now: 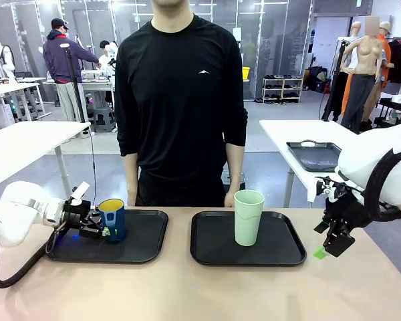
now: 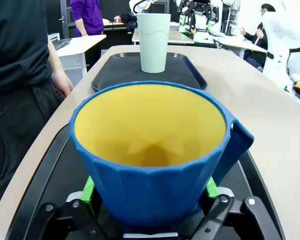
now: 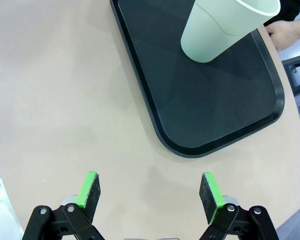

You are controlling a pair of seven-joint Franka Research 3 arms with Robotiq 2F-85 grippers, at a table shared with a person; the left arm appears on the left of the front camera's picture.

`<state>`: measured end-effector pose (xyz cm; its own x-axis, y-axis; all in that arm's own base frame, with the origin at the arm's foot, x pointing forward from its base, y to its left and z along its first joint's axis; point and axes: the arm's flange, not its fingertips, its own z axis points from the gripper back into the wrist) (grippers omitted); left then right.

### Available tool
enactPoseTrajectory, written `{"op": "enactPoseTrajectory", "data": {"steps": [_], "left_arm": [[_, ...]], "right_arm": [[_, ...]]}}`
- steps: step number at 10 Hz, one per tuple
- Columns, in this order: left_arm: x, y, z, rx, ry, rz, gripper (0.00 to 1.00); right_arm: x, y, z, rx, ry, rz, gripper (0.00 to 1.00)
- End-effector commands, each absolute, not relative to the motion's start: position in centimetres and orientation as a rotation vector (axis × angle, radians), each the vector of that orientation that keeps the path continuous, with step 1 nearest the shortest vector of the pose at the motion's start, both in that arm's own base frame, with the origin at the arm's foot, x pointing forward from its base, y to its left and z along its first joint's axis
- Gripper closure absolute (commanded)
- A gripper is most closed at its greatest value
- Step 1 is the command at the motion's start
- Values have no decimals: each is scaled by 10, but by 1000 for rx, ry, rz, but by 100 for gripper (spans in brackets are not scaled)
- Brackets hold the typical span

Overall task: Sort and store the cups by type.
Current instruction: Pick up the Handle plastic cup and place it into the empty Flat Tray.

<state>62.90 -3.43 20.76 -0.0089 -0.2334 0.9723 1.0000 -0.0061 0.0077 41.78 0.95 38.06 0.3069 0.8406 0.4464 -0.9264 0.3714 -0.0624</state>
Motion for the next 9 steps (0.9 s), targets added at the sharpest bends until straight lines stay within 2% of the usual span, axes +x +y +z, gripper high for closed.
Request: {"op": "enactPoseTrajectory", "data": {"steps": [1, 9], "left_arm": [[632, -34, 201, -999, -1056, -1319, 0], [610, -6, 204, -941, -1102, -1259, 0]], "right_arm": [[419, 11, 380, 212, -442, 1172, 0], [419, 11, 380, 212, -442, 1172, 0]]}}
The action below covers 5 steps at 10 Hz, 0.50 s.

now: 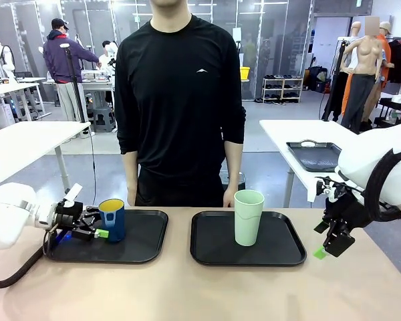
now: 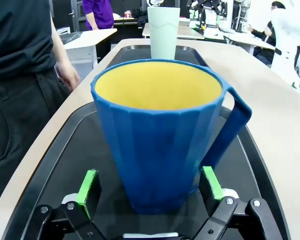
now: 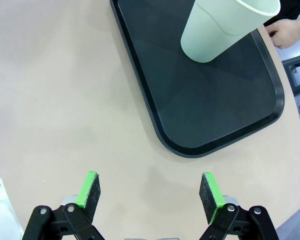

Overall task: Sort and store the cups by type.
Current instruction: Pick up the Handle plastic cup and place it into the empty Flat Tray.

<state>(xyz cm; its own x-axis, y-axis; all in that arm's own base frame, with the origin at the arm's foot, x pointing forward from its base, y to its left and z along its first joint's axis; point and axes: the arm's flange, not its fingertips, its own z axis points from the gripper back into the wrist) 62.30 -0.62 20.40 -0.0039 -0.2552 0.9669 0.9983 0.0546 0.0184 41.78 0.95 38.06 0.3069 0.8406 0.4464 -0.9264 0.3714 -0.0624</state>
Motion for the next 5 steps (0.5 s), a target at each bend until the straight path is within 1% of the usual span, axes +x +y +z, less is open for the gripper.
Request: {"op": "enactPoseTrajectory", "data": {"steps": [1, 5], "left_arm": [[605, -1, 207, -936, -1109, -1251, 0], [575, 28, 217, -903, -1099, -1221, 0]], "right_arm": [[419, 11, 380, 212, -442, 1172, 0], [419, 11, 380, 212, -442, 1172, 0]]}}
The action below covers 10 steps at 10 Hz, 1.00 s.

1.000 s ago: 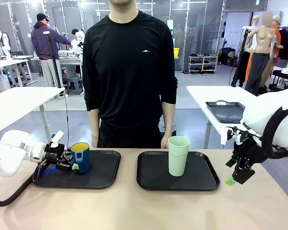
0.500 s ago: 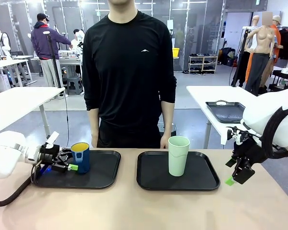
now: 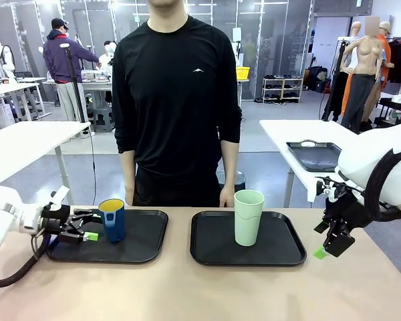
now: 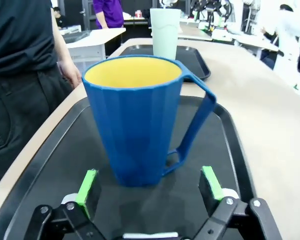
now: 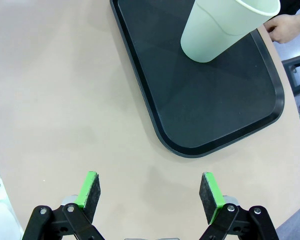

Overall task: Sort and store the cups by type.
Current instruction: Pick up the Handle plastic cup and place it into the empty Flat Tray.

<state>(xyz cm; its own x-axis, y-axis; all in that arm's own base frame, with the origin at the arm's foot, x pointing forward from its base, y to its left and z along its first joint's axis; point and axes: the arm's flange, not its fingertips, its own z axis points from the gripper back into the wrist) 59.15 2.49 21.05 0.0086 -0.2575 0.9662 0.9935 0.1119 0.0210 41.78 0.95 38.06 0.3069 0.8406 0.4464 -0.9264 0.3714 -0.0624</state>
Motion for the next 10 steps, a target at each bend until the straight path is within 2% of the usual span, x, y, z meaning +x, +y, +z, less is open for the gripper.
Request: {"op": "enactPoseTrajectory", "data": {"steps": [1, 4, 6, 10], "left_arm": [[566, 36, 222, -875, -1092, -1216, 0], [531, 42, 259, -809, -1144, -1214, 0], [502, 37, 291, -778, -1097, -1100, 0], [480, 39, 317, -711, -1096, -1073, 0]], "right_arm": [[419, 11, 380, 212, -442, 1172, 0], [419, 11, 380, 212, -442, 1172, 0], [419, 11, 380, 212, -442, 1172, 0], [419, 11, 380, 212, -442, 1172, 0]]}}
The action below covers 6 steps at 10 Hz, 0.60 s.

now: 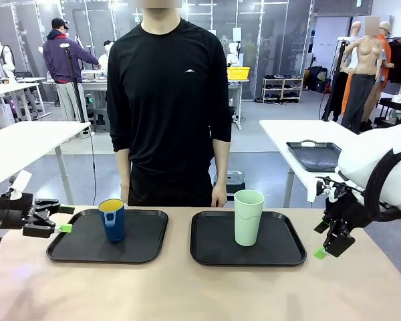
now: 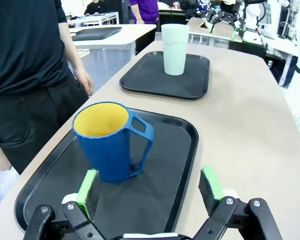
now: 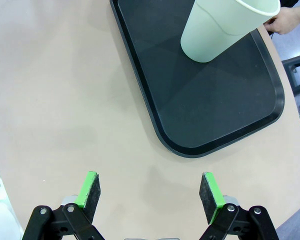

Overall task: Sort and store the cups by type.
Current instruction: Pick up the Handle plastic cup and place it into the empty Flat Tray.

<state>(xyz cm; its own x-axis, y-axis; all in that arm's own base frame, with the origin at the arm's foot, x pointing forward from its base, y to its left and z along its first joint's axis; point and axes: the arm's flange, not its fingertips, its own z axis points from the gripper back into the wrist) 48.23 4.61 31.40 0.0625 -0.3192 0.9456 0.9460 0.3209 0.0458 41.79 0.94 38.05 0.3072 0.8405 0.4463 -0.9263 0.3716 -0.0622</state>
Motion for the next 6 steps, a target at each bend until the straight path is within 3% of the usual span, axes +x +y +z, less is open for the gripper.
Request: {"op": "enactPoseTrajectory", "data": {"steps": [1, 6], "left_arm": [[480, 41, 320, -696, -1105, -1079, 0], [482, 46, 314, -735, -1098, -1099, 0]], "right_arm": [[419, 11, 380, 212, -442, 1172, 0], [419, 11, 380, 212, -442, 1172, 0]]}}
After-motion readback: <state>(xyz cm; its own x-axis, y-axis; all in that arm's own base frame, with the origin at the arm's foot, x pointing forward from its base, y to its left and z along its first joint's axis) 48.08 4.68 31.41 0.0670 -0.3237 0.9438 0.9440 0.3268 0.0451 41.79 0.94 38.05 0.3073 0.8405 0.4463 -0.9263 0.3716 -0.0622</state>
